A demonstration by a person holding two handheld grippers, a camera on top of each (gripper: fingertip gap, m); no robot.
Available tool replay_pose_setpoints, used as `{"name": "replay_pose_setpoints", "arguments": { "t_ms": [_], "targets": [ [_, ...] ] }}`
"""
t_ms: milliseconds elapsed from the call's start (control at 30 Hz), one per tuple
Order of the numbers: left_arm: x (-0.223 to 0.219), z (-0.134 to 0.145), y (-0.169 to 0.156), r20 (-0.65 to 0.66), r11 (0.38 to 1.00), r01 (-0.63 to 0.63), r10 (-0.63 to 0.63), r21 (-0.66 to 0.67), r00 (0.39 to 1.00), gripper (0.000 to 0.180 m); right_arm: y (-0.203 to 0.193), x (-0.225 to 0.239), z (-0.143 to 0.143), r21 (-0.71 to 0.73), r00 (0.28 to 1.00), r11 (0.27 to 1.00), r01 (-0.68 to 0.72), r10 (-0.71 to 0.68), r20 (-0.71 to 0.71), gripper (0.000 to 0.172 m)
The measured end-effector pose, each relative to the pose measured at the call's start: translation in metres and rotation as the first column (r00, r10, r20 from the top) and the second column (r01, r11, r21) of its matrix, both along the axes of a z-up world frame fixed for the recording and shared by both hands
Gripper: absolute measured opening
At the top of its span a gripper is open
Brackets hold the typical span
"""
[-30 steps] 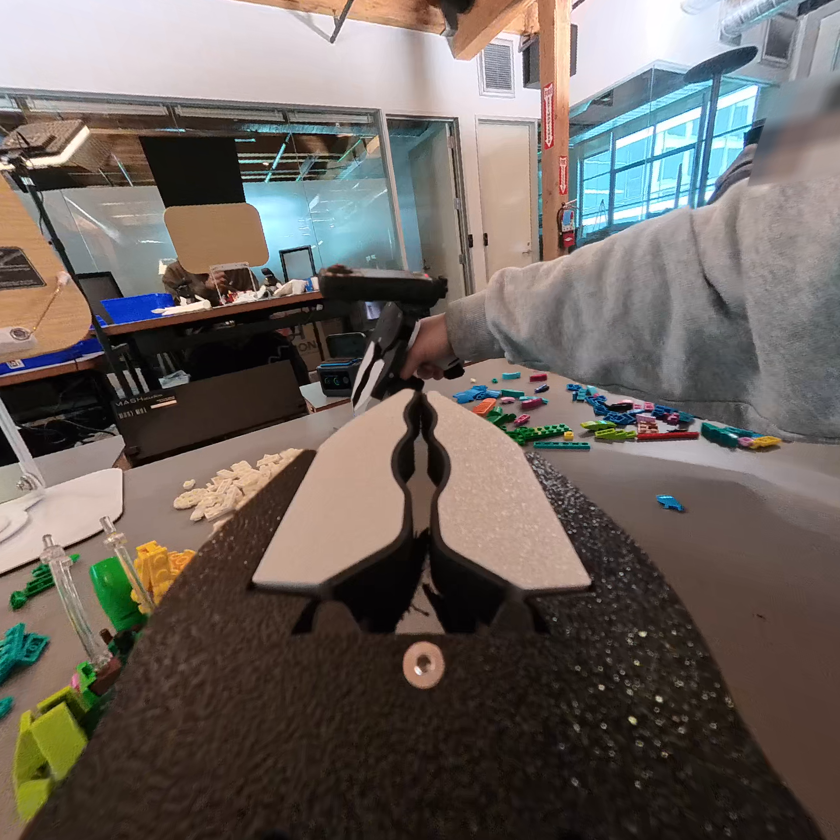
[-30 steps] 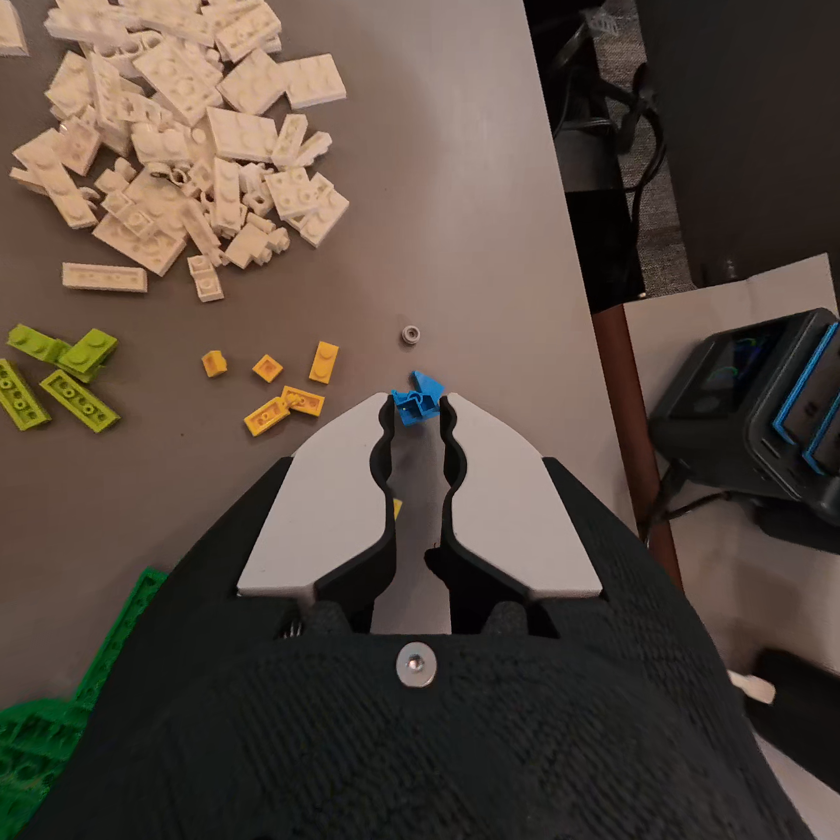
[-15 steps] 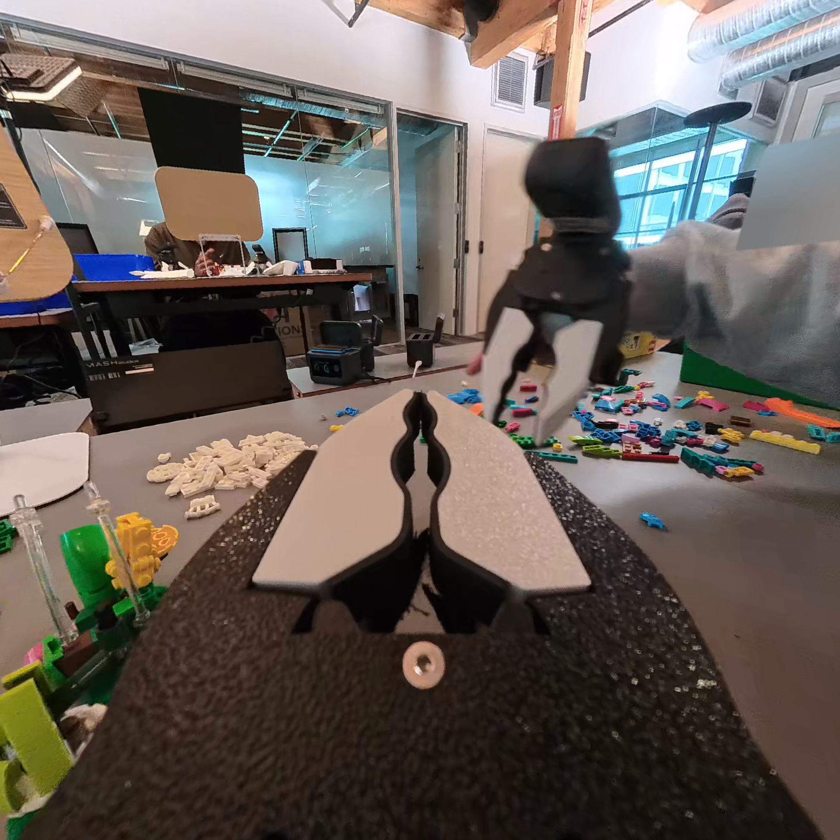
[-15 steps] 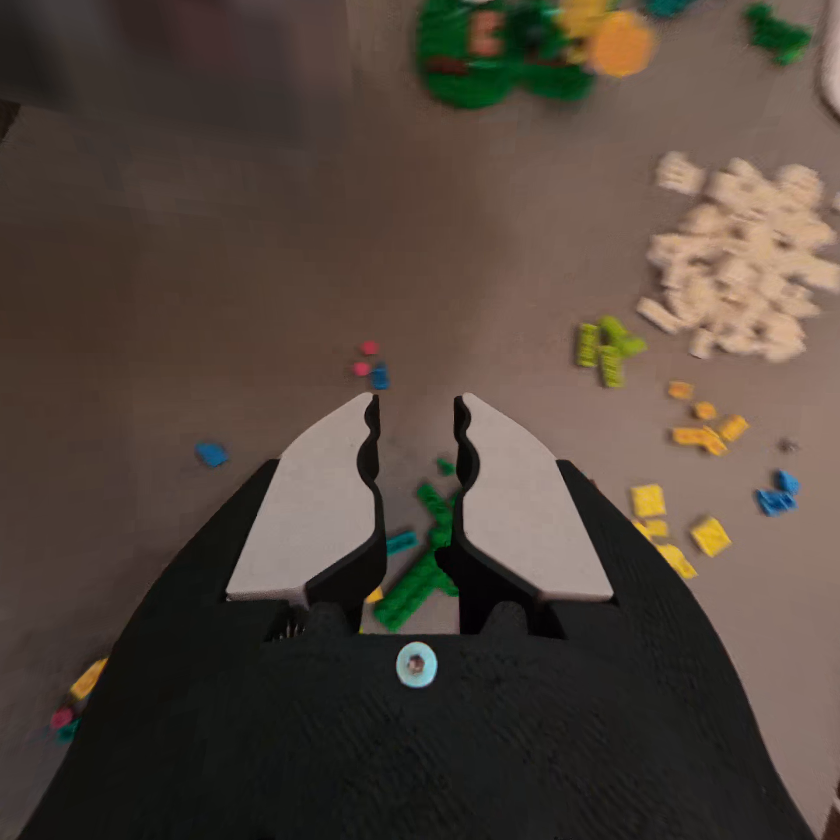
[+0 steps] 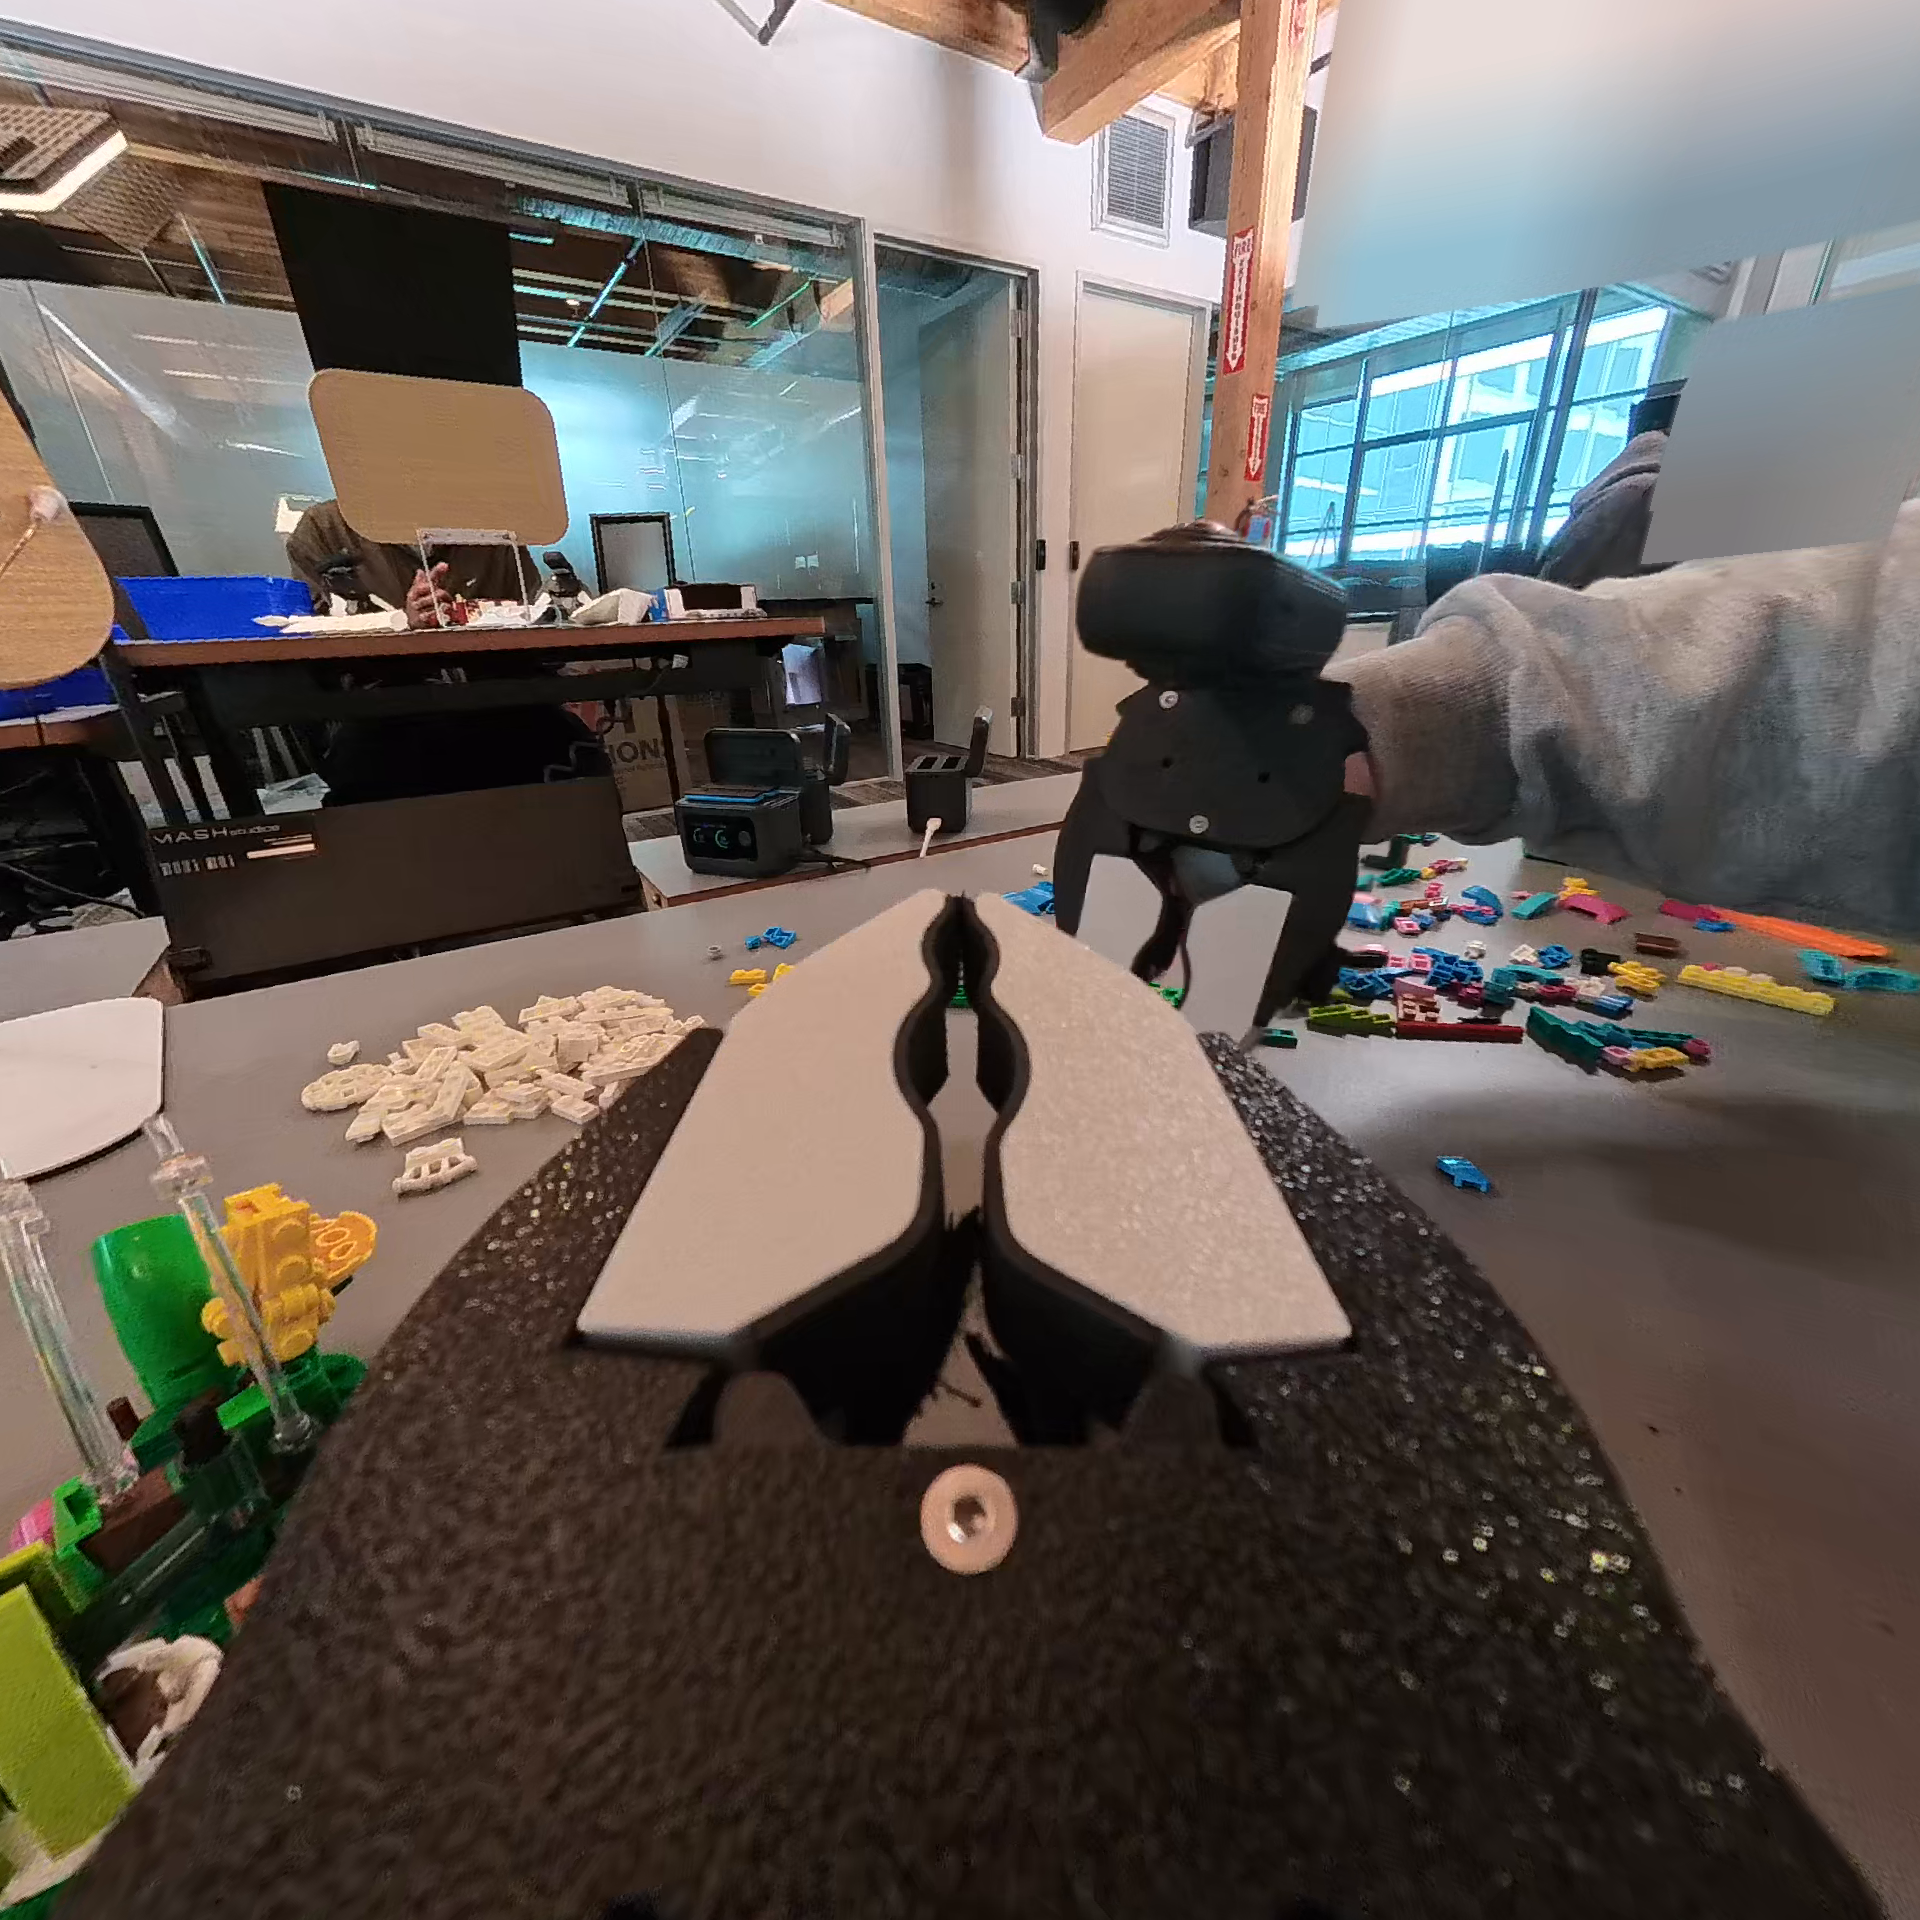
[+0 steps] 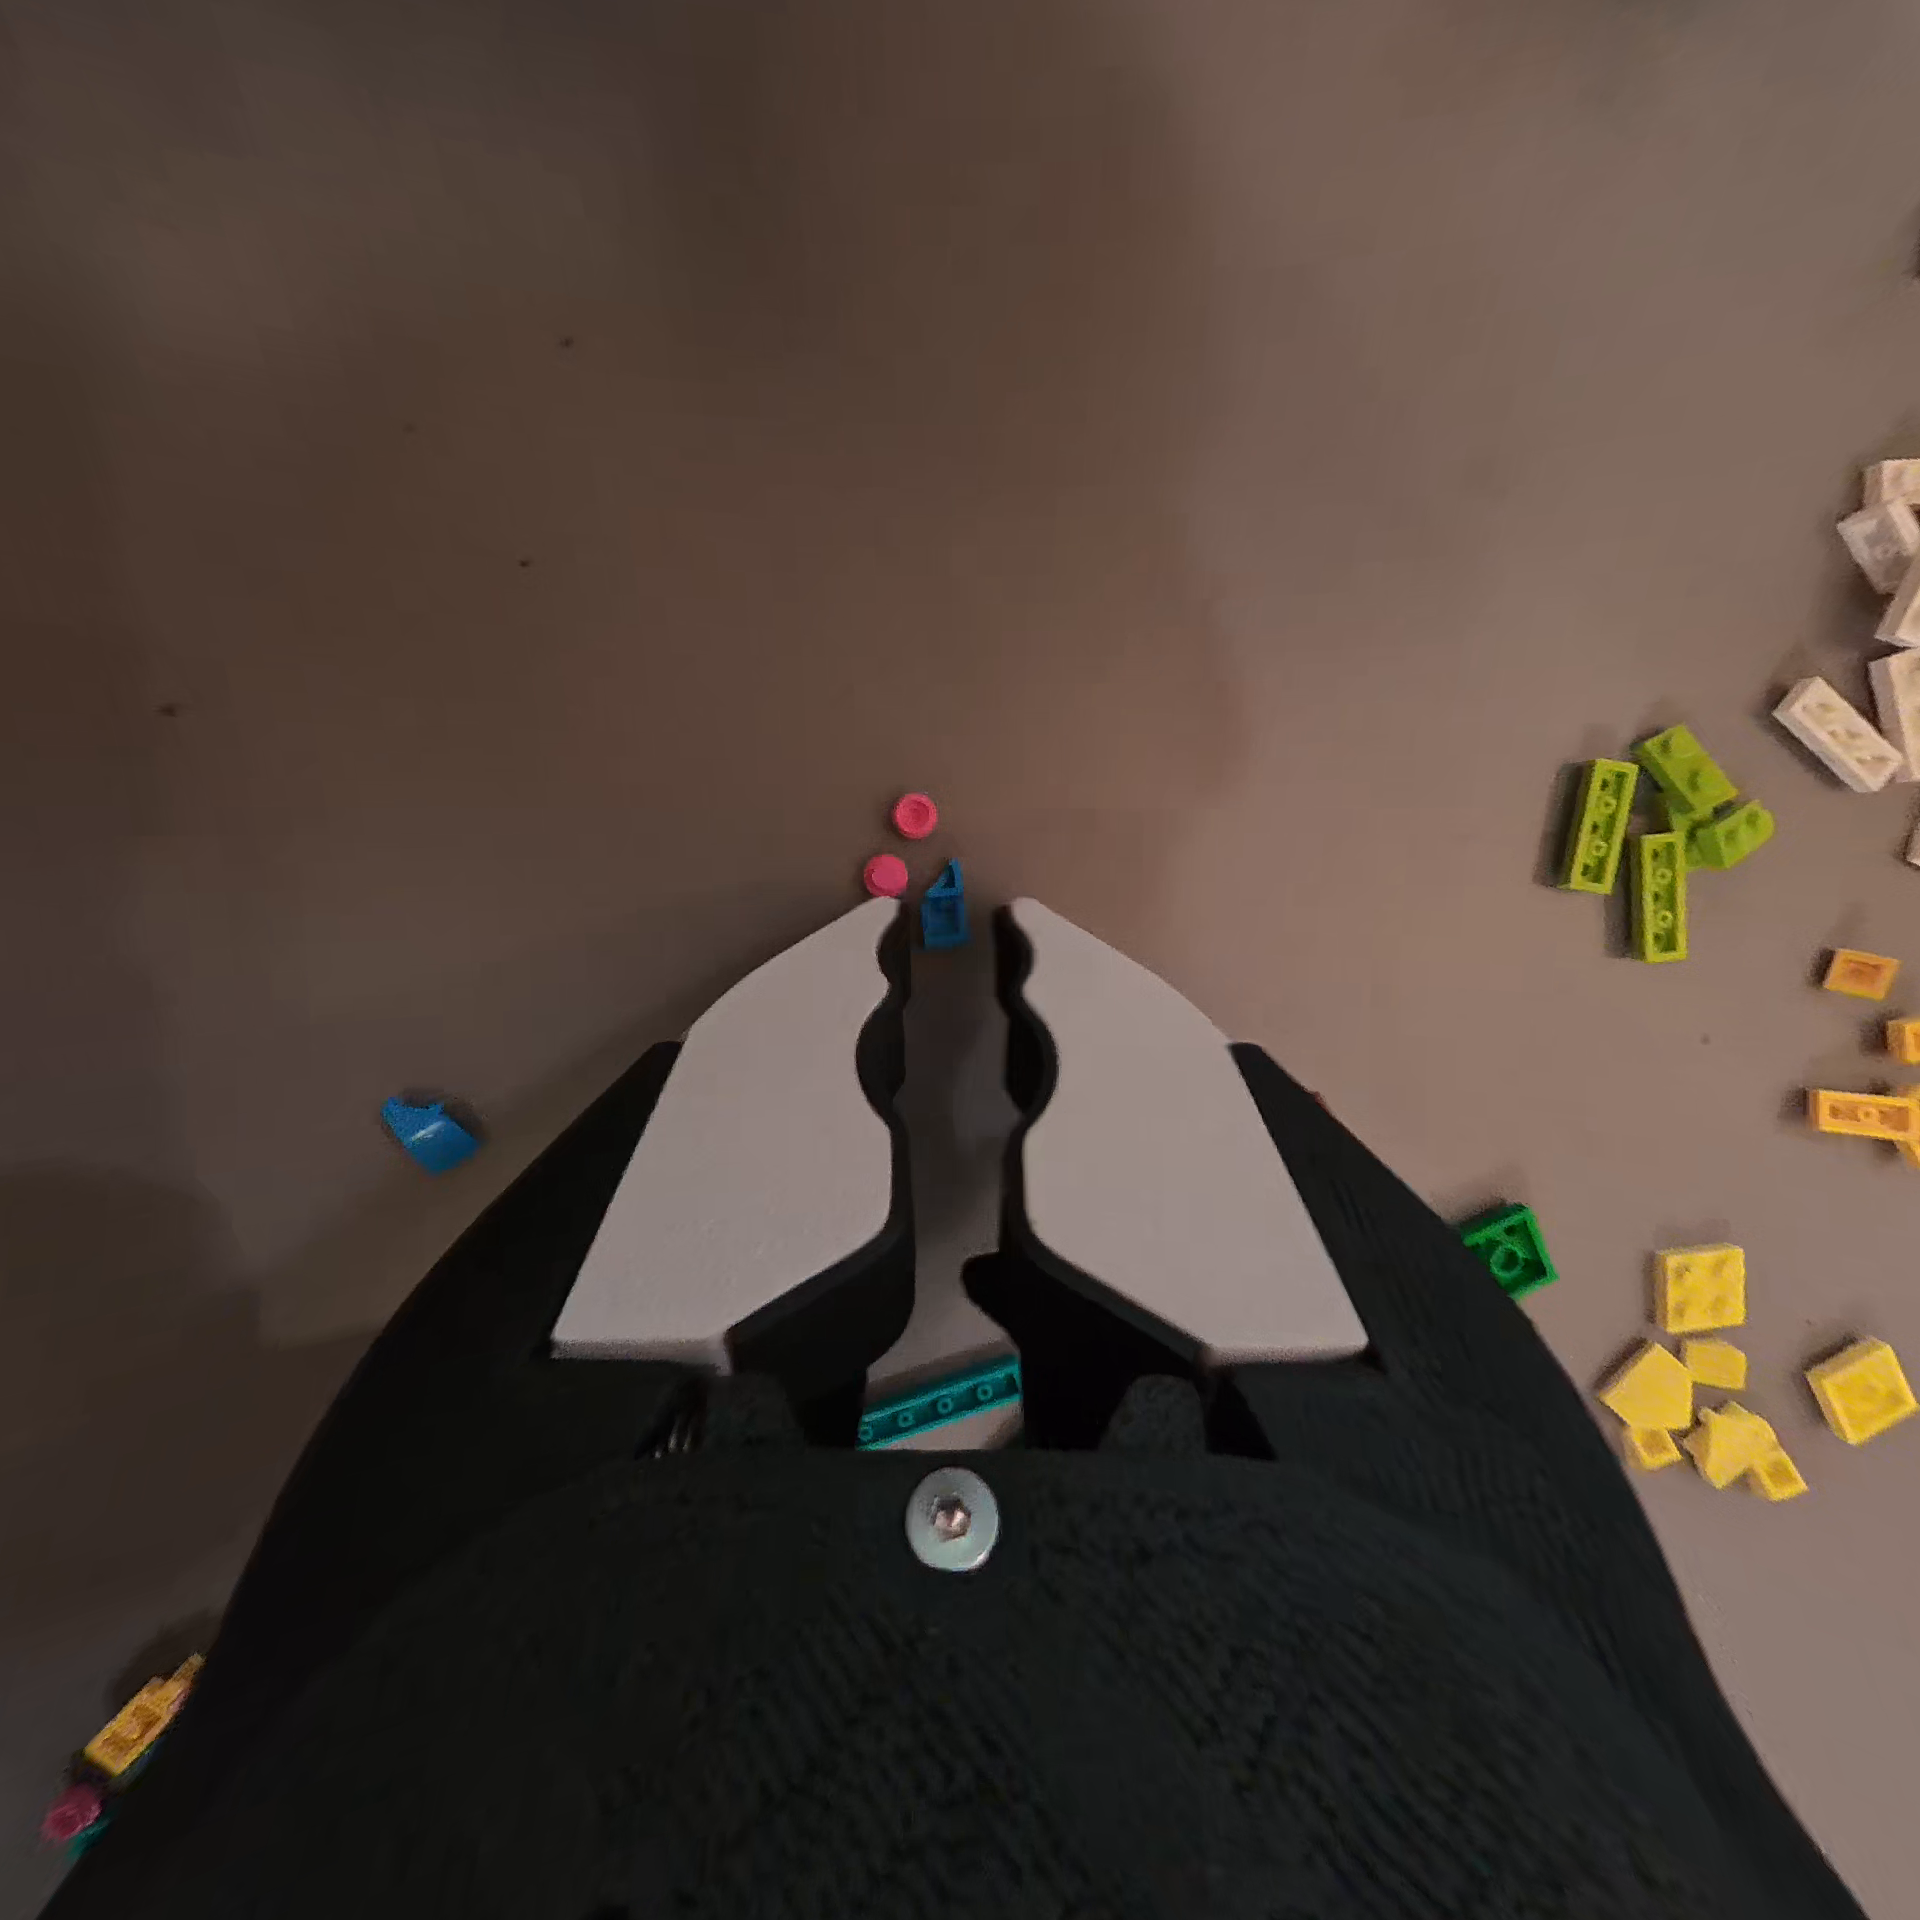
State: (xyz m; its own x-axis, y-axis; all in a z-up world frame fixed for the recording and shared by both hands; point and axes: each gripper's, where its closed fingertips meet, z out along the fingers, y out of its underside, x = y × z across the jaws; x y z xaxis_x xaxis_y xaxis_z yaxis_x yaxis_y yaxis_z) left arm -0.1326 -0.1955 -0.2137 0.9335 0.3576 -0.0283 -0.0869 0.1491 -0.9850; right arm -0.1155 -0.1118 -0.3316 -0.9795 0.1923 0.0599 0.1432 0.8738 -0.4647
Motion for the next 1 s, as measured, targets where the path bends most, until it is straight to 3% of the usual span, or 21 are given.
{"name": "replay_pose_setpoints", "arguments": {
  "t_ms": [33, 167, 233, 300, 400, 567, 633, 700, 767, 867, 933, 1000],
  "targets": [
    [0.0, 0.0, 0.0, -0.001, 1.0, 0.0, 0.0, -0.002, 1.0, 0.0, 0.0, 0.0, 0.0, 0.0, 1.0, 1.0, -0.007, 0.007, 0.011, 0.006],
    [0.002, -0.001, 0.003, -0.001, 1.0, 0.011, -0.011, -0.007, 1.0, 0.0, 0.008, -0.028, 0.011, 0.012, 0.997, 1.0, 0.02, -0.019, -0.08, 0.005],
    [0.003, -0.001, 0.004, -0.005, 1.0, 0.014, -0.014, -0.012, 1.0, 0.0, 0.023, -0.073, 0.025, -0.007, 0.963, 0.987, 0.164, -0.161, -0.215, 0.005],
    [0.004, -0.001, 0.004, -0.008, 1.0, 0.016, -0.016, -0.013, 1.0, 0.0, 0.052, -0.123, 0.034, -0.013, 0.886, 0.939, 0.344, -0.329, -0.328, 0.005],
    [0.005, -0.001, 0.004, -0.01, 1.0, 0.018, -0.018, -0.013, 1.0, 0.0, 0.085, -0.168, 0.027, 0.025, 0.811, 0.872, 0.49, -0.445, -0.379, 0.006],
    [0.005, -0.001, 0.004, -0.015, 1.0, 0.019, -0.019, -0.018, 1.0, 0.0, 0.106, -0.199, 0.012, 0.087, 0.774, 0.827, 0.556, -0.476, -0.418, 0.007],
    [0.005, -0.001, 0.004, -0.014, 1.0, 0.021, -0.021, -0.018, 1.0, 0.0, 0.107, -0.2, 0.012, 0.073, 0.771, 0.824, 0.562, -0.49, -0.407, 0.023],
    [0.005, -0.001, 0.004, -0.012, 1.0, 0.022, -0.022, -0.016, 1.0, 0.0, 0.105, -0.194, 0.021, 0.034, 0.773, 0.832, 0.554, -0.498, -0.393, 0.029],
    [0.005, -0.001, 0.003, -0.008, 1.0, 0.023, -0.023, -0.012, 1.0, 0.0, 0.094, -0.173, 0.035, -0.013, 0.819, 0.878, 0.478, -0.451, -0.354, 0.029],
    [0.004, -0.001, 0.003, 0.003, 1.0, 0.022, -0.022, -0.007, 1.0, 0.0, 0.056, -0.092, 0.053, -0.09, 0.959, 0.964, 0.25, -0.259, -0.118, 0.023],
    [0.003, -0.001, 0.003, 0.012, 1.0, 0.022, -0.022, -0.003, 1.0, 0.0, 0.035, -0.027, 0.056, -0.101, 0.992, 0.987, 0.122, -0.119, 0.029, 0.024],
    [0.003, 0.0, 0.002, 0.022, 1.0, 0.028, -0.028, 0.005, 0.999, 0.0, 0.019, 0.025, 0.049, -0.076, 0.998, 0.997, 0.002, 0.003, 0.066, 0.025]
  ]
}}
